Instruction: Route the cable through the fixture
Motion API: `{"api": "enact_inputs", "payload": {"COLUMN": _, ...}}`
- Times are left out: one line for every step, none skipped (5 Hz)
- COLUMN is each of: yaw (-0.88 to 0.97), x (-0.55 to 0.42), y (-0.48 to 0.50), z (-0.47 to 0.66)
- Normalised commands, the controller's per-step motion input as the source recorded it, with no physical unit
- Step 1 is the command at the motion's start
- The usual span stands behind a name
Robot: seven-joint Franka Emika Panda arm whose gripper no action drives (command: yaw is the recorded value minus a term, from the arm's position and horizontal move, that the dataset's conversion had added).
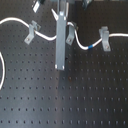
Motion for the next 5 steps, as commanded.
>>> {"api": "enact_inputs", "payload": {"yaw": 0.0, "x": -0.095, "y": 0.014, "z": 0.29}}
{"api": "enact_inputs", "payload": {"yaw": 0.0, "x": -0.139, "y": 0.016, "z": 0.25}}
{"api": "enact_inputs", "payload": {"yaw": 0.03, "x": -0.336, "y": 0.032, "z": 0.29}}
{"api": "enact_inputs", "payload": {"yaw": 0.09, "x": -0.316, "y": 0.027, "z": 0.09}}
{"api": "enact_inputs", "payload": {"yaw": 0.0, "x": -0.021, "y": 0.002, "z": 0.0}}
